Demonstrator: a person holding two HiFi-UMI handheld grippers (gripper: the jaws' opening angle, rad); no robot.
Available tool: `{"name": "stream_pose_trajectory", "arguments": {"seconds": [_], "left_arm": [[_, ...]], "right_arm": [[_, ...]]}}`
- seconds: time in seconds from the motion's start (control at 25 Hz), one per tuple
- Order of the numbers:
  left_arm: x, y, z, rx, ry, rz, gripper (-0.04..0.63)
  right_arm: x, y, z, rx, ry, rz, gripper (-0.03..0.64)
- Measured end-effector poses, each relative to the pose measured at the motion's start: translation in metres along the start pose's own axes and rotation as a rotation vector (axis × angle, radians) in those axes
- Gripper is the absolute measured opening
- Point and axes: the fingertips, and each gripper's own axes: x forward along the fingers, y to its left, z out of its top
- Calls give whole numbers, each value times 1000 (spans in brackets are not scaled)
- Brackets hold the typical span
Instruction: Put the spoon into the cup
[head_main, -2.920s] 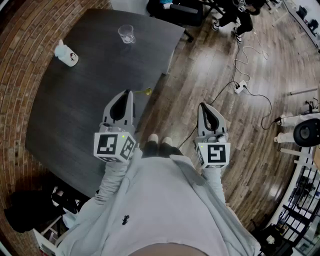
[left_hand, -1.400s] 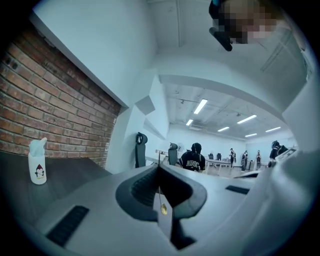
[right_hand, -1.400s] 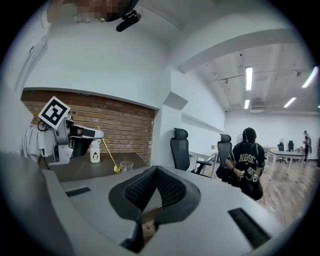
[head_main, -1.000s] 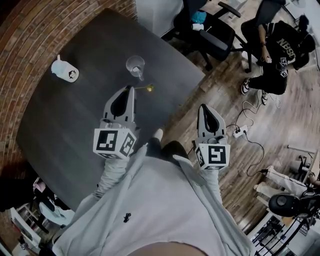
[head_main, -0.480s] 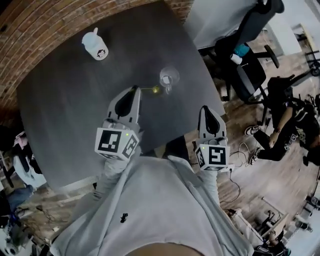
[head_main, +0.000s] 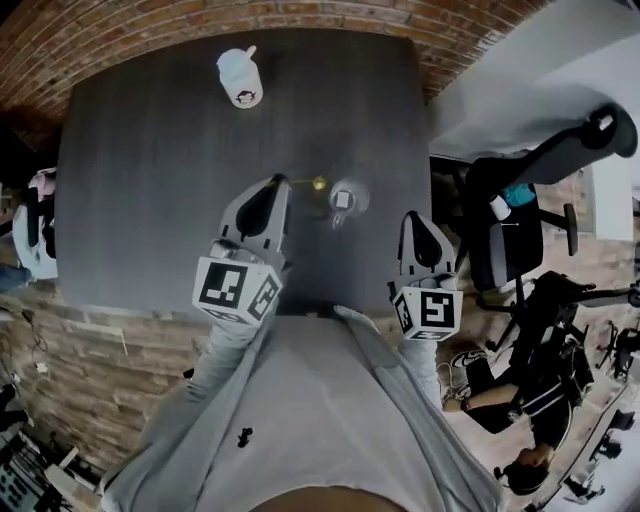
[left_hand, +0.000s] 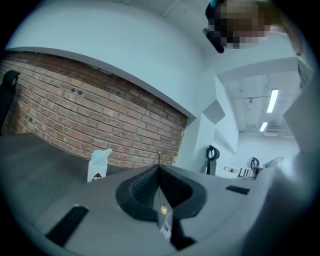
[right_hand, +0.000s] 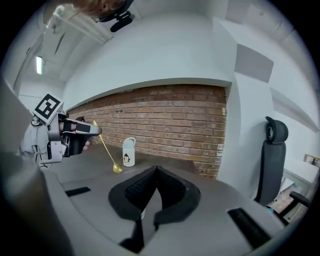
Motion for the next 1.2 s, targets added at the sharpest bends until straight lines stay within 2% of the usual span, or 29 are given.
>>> {"name": "stream_pose_trajectory", "arguments": {"seconds": [0.24,0.48,0.76,1.2], "left_arm": [[1,-17,-2,11,-16,104,20],[2,-40,-9,10,-18,159,20],[-1,-55,-13,5,-11,167,20],[1,-52,-20,-21,3,139,20]], "right_arm": [[20,-18,4,-15,-44,128,17],[18,-34,2,-2,-67,195,17],[8,-50,-1,10,-68,190,17],[2,-45,3,2,-62,180,16]]}}
